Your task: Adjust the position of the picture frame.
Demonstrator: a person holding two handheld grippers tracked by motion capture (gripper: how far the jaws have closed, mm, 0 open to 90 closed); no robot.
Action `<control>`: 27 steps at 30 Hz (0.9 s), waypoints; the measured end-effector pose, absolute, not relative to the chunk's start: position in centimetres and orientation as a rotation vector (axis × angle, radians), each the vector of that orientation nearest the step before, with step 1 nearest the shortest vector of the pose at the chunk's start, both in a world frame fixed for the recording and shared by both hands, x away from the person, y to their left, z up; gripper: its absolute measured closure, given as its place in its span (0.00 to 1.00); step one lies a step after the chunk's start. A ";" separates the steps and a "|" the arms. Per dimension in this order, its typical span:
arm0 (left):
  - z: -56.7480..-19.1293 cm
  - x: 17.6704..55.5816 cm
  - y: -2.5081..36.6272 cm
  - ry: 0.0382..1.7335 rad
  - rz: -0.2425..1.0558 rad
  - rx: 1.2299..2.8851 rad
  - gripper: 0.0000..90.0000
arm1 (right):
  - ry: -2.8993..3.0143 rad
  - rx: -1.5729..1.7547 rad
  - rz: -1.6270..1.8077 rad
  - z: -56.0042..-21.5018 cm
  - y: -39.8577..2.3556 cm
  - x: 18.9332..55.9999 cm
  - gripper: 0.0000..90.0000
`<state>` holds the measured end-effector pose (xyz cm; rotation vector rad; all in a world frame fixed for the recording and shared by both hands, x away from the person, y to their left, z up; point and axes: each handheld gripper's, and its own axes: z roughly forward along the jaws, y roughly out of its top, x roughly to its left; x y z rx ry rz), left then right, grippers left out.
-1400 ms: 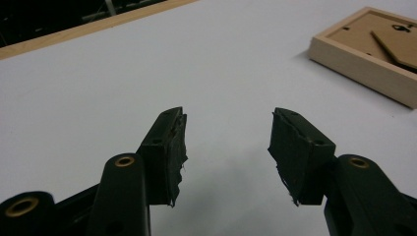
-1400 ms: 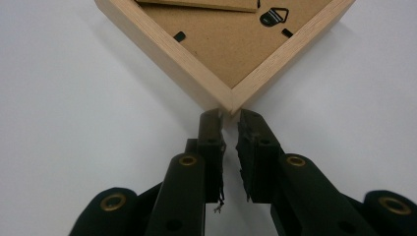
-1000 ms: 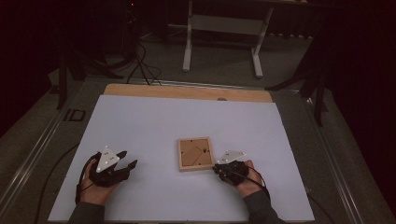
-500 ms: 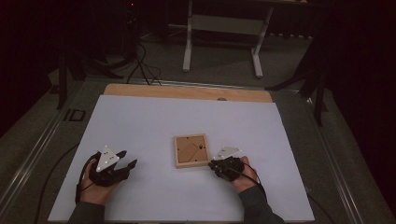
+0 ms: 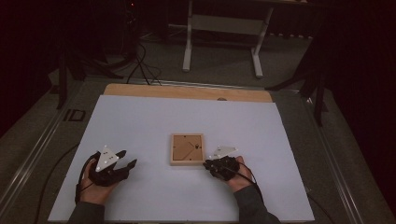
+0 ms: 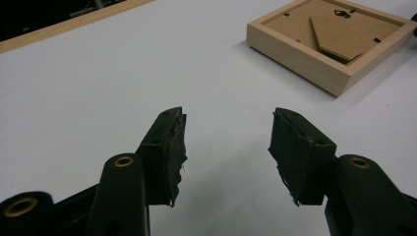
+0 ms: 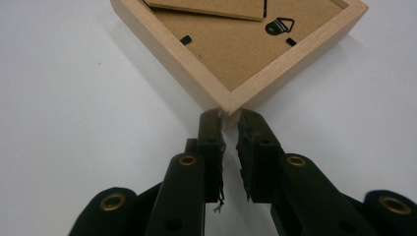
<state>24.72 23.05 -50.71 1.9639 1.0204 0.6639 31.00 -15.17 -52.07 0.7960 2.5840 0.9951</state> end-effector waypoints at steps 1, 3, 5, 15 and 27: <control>-50.7 24.7 23.0 1.020 0.664 1.965 0.52 | 2.580 0.799 1.005 -52.1 -15.1 31.0 0.88; -50.7 24.7 23.0 1.018 0.665 1.966 0.52 | 2.572 0.809 1.021 -52.2 -15.0 31.0 0.88; -50.7 24.7 23.0 1.016 0.666 1.966 0.52 | 2.569 0.815 1.027 -52.3 -15.0 31.0 0.88; -50.5 24.7 23.1 1.016 0.662 1.951 0.52 | 2.516 0.829 1.175 -51.1 -15.9 30.7 0.86; -50.5 24.7 22.8 1.008 0.659 1.959 0.52 | 2.392 0.879 1.283 -50.7 -16.1 30.9 0.85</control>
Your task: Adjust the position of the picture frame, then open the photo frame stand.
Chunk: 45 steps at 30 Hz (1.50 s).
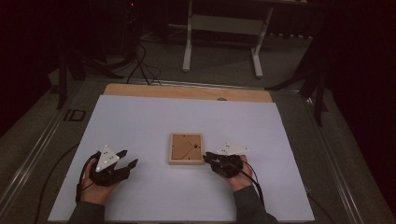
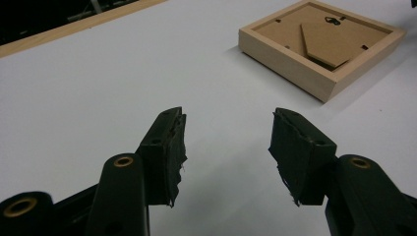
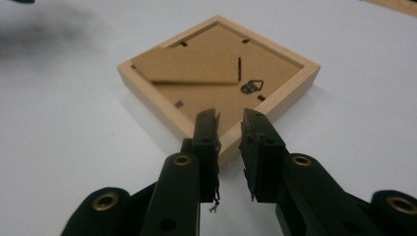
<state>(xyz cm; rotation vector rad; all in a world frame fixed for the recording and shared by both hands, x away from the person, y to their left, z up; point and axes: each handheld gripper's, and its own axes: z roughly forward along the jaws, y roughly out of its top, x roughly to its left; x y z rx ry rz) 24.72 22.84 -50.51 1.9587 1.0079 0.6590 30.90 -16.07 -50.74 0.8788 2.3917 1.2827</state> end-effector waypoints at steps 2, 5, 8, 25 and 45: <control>-50.6 24.8 22.7 1.009 0.651 1.959 0.52 | 2.382 0.890 1.287 -50.7 -16.0 31.0 0.86; -50.6 24.8 22.6 1.010 0.650 1.957 0.52 | 2.372 0.902 1.295 -50.8 -16.0 31.2 0.88; -50.5 24.7 22.5 1.016 0.627 1.941 0.52 | 2.365 0.918 1.296 -50.8 -15.9 31.4 0.92; -48.9 25.2 21.3 1.020 0.595 1.922 0.52 | 2.372 0.896 1.229 -51.3 -14.7 31.7 1.00; -48.1 27.2 18.1 0.963 0.533 1.958 0.52 | 2.410 0.868 1.196 -51.9 -14.0 31.5 1.00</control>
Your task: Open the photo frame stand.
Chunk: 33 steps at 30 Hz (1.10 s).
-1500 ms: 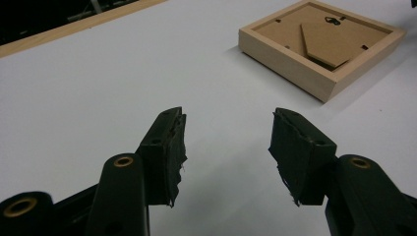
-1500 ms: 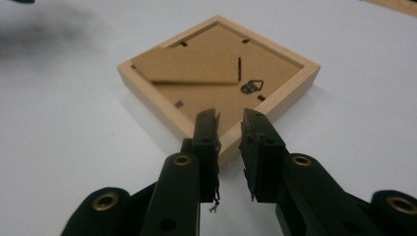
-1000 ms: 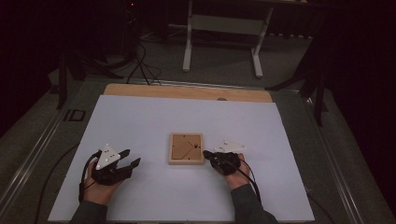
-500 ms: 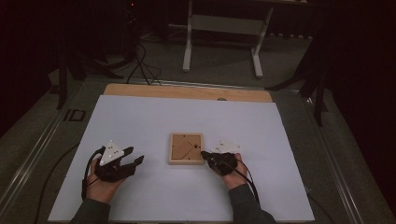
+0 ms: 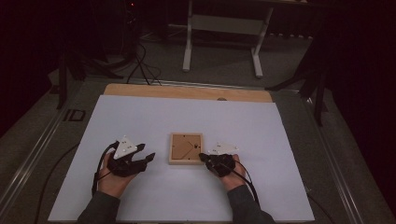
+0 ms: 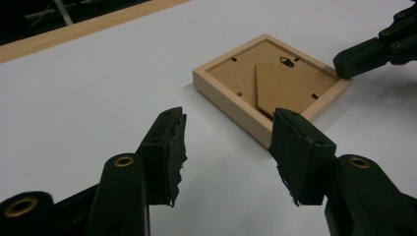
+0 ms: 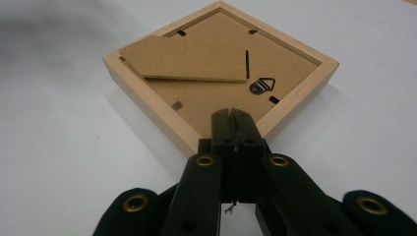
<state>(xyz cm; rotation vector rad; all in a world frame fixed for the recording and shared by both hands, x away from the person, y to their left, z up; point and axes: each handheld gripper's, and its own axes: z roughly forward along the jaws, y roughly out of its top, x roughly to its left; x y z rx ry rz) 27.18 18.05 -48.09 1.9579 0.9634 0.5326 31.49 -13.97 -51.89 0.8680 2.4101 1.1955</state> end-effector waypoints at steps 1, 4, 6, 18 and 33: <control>-48.1 27.3 17.8 0.960 0.530 1.962 0.52 | 2.409 0.867 1.194 -51.9 -14.0 31.5 1.00; -48.0 27.6 17.2 0.950 0.525 1.969 0.52 | 2.408 0.863 1.193 -51.9 -14.0 31.4 1.00; -48.0 27.8 16.8 0.945 0.524 1.977 0.52 | 2.406 0.866 1.197 -51.9 -14.0 31.4 1.00; -47.9 29.4 14.5 0.917 0.486 2.044 0.51 | 2.400 0.878 1.228 -52.1 -14.2 31.5 1.00; -48.8 31.3 12.1 0.924 0.430 2.096 0.51 | 2.398 0.880 1.231 -52.1 -14.2 31.4 0.99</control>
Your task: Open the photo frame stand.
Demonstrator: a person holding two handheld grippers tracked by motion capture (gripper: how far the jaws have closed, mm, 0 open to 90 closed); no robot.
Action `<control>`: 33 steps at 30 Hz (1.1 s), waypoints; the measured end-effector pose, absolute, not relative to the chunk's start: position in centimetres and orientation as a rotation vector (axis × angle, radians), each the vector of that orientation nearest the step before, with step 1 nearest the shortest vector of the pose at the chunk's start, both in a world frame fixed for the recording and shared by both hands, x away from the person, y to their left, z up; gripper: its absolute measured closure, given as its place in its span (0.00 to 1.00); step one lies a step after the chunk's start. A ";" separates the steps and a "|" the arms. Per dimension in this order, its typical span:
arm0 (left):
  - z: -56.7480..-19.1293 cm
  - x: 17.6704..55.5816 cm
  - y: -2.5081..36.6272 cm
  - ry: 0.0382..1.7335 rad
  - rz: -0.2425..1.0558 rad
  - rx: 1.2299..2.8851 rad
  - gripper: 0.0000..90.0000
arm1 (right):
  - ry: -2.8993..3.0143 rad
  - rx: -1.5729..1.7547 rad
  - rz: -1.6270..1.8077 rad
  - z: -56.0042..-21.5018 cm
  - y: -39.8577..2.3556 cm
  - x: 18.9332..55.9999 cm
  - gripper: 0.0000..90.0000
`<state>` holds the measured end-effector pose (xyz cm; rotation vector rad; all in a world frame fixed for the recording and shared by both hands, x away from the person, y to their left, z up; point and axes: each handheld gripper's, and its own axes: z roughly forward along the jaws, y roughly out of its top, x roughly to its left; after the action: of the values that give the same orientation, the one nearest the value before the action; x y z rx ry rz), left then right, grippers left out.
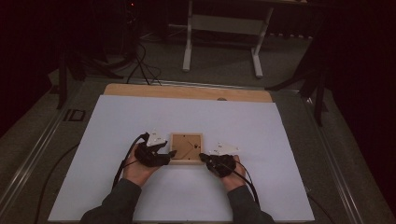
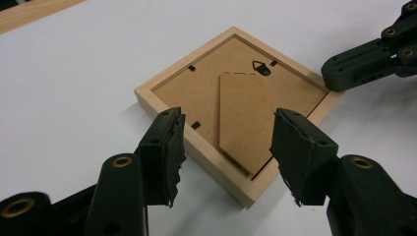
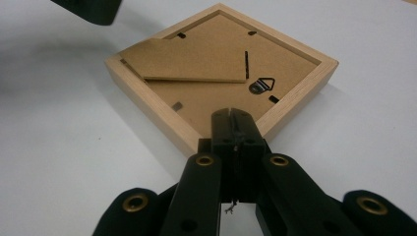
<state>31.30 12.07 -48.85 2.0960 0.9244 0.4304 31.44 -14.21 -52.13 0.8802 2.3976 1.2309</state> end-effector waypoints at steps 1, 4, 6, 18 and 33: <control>-48.9 31.4 11.9 0.924 0.429 2.099 0.51 | 2.397 0.880 1.231 -52.1 -14.2 31.4 0.99; -49.0 31.5 11.4 0.918 0.425 2.111 0.51 | 2.397 0.880 1.231 -52.1 -14.2 31.4 0.99; -49.1 31.6 11.1 0.915 0.422 2.118 0.51 | 2.397 0.879 1.230 -52.1 -14.2 31.4 0.99; -50.0 32.4 9.5 0.906 0.403 2.178 0.51 | 2.395 0.879 1.234 -52.2 -14.2 31.4 0.99; -50.9 32.9 8.4 0.936 0.391 2.204 0.52 | 2.394 0.877 1.237 -52.2 -14.3 31.4 0.99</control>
<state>32.85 8.39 -50.91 2.2045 0.9361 0.3909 31.38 -14.25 -52.19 0.8766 2.3941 1.2370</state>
